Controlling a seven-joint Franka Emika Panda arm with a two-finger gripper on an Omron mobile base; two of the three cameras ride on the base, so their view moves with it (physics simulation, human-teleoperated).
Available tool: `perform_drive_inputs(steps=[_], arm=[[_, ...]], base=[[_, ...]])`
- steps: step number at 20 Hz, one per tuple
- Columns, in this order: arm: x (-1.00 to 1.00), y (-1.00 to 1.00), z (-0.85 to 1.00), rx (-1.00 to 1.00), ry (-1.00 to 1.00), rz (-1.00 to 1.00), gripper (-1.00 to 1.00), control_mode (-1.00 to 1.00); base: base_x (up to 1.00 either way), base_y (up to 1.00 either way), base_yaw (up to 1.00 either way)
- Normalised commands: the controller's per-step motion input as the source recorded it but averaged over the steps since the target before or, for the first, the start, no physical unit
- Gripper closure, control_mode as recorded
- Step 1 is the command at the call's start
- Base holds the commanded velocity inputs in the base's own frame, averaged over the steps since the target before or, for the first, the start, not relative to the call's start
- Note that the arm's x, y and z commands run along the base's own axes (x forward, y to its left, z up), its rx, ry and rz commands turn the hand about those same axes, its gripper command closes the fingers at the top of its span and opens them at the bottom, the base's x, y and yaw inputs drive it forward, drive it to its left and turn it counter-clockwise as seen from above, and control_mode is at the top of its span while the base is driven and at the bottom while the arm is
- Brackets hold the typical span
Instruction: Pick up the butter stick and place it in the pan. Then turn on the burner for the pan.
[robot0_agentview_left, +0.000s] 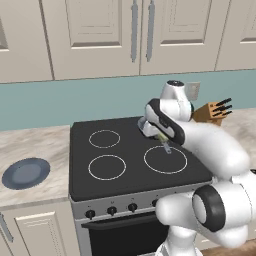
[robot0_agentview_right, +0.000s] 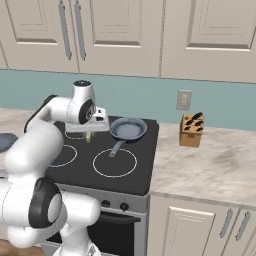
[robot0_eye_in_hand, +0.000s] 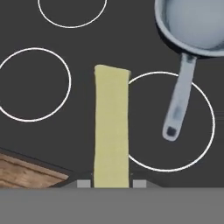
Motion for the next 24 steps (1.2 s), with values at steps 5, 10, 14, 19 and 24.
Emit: perform_drive_inputs(steps=[5,10,14,19,24], arm=[[0.0,-0.73,0.0,0.02,0.0,-0.19,1.0,-1.0],[0.0,-0.54,-0.1,0.0,0.0,-0.15,1.0,-1.0],[0.07,-0.38,-0.08,0.0,-0.02,-0.12,1.0,-1.0],[0.27,-0.16,-0.08,0.0,-0.04,-0.06,1.0,-1.0],[0.4,0.0,-0.12,0.0,-0.05,0.0,1.0,-1.0]], base=[[0.0,0.0,0.0],[0.0,0.0,0.0],[0.0,0.0,0.0],[0.0,0.0,0.0],[0.0,0.0,0.0]])
